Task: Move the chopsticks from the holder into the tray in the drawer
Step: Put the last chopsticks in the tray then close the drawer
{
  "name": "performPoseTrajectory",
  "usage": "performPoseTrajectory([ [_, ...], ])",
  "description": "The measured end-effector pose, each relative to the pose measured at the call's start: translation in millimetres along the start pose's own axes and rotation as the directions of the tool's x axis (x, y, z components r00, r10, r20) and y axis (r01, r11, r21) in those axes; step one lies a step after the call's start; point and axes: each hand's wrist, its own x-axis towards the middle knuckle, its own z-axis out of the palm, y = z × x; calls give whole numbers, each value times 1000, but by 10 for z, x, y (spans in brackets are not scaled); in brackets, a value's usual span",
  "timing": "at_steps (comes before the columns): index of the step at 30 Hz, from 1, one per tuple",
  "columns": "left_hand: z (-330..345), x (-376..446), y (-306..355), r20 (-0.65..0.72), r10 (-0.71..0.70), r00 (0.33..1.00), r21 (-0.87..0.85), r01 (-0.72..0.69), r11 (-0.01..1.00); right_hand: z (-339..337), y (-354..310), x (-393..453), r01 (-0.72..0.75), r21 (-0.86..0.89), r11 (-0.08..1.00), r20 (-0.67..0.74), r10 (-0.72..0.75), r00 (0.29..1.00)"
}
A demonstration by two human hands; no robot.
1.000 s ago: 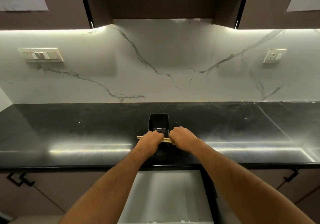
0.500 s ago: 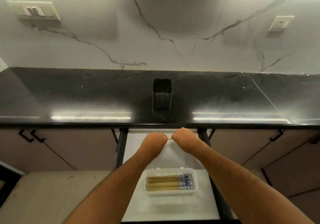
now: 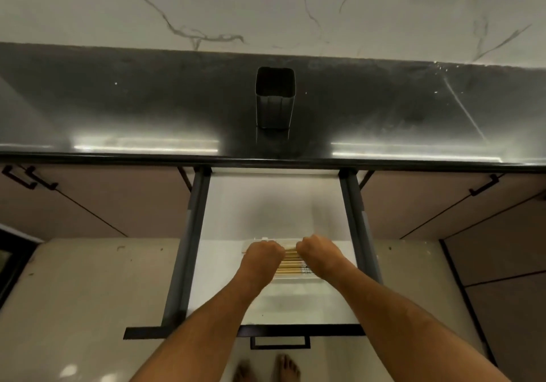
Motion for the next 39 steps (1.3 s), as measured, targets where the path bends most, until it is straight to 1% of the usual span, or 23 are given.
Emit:
performPoseTrajectory([
  [5,302,118,-38,30,-26,999,-29,27,999,284,-1,141,-18,-11,1000,-34,18,999],
  [9,510,181,-65,36,-40,999,-36,41,999,490,-3,264,-10,-9,1000,-14,10,1000],
  [13,628,255,-54,23,-44,999,-48,45,998,629,41,353,-26,20,999,-6,26,1000],
  [19,747,353,-59,-8,-67,998,-78,66,995,752,123,420,2,-21,1000,-31,-3,1000],
  [28,796,348,-112,-23,-115,993,-153,110,982,857,206,353,47,-21,999,-162,-50,986],
  [31,818,303,-83,-77,-130,989,-208,111,972,891,219,315,38,57,998,-202,-26,979],
  [33,785,253,-72,-143,-156,977,-261,115,959,873,241,266,32,138,990,-285,9,959],
  [35,762,178,-98,-264,-183,947,-328,91,940,865,275,202,25,241,970,-417,80,905],
  [36,772,145,-118,-355,-214,910,-368,74,927,868,294,175,18,289,957,-488,131,863],
  [37,775,117,-136,-450,-278,849,-428,68,901,873,316,150,6,348,937,-546,198,814],
  [38,758,92,-151,-500,-375,780,-517,78,852,878,342,129,-15,433,901,-579,290,762],
  [39,721,75,-164,-488,-500,716,-628,110,770,867,360,112,-47,537,842,-574,406,711],
])
